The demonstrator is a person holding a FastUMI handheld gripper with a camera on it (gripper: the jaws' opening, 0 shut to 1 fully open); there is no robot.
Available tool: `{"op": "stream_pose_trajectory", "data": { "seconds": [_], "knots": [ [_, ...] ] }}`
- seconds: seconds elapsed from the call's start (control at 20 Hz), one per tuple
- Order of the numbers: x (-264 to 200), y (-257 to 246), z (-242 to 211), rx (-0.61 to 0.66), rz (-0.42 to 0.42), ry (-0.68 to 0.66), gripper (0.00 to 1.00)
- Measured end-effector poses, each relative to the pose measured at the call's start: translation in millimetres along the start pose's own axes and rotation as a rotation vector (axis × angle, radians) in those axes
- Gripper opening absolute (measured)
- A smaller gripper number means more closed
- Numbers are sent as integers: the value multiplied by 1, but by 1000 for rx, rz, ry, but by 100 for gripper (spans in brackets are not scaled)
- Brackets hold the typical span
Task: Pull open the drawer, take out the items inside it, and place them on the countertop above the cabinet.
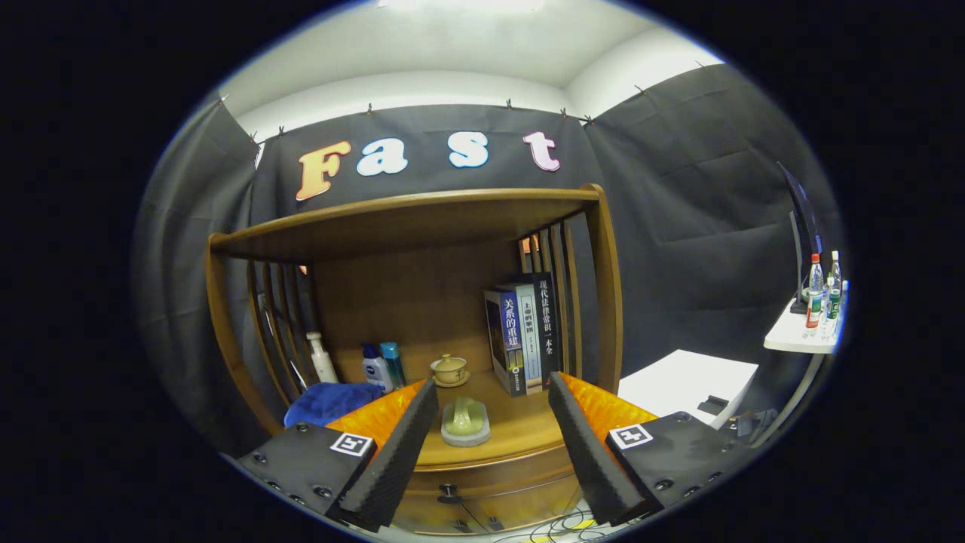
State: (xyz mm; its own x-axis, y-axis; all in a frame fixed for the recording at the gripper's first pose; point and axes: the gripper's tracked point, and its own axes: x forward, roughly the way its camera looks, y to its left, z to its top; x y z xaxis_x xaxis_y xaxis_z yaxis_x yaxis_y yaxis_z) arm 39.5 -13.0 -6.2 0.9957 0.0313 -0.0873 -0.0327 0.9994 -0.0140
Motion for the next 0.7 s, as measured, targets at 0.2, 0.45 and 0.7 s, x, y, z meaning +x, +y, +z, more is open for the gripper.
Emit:
{"op": "stream_pose_trajectory", "data": {
  "seconds": [0.2, 0.45, 0.7],
  "knots": [
    [-3, -5, 4, 17, -14, -1, 98],
    [-3, -3, 3, 31, -10, 8, 98],
    [-2, 1, 2, 31, -4, 12, 98]
  ]
}}
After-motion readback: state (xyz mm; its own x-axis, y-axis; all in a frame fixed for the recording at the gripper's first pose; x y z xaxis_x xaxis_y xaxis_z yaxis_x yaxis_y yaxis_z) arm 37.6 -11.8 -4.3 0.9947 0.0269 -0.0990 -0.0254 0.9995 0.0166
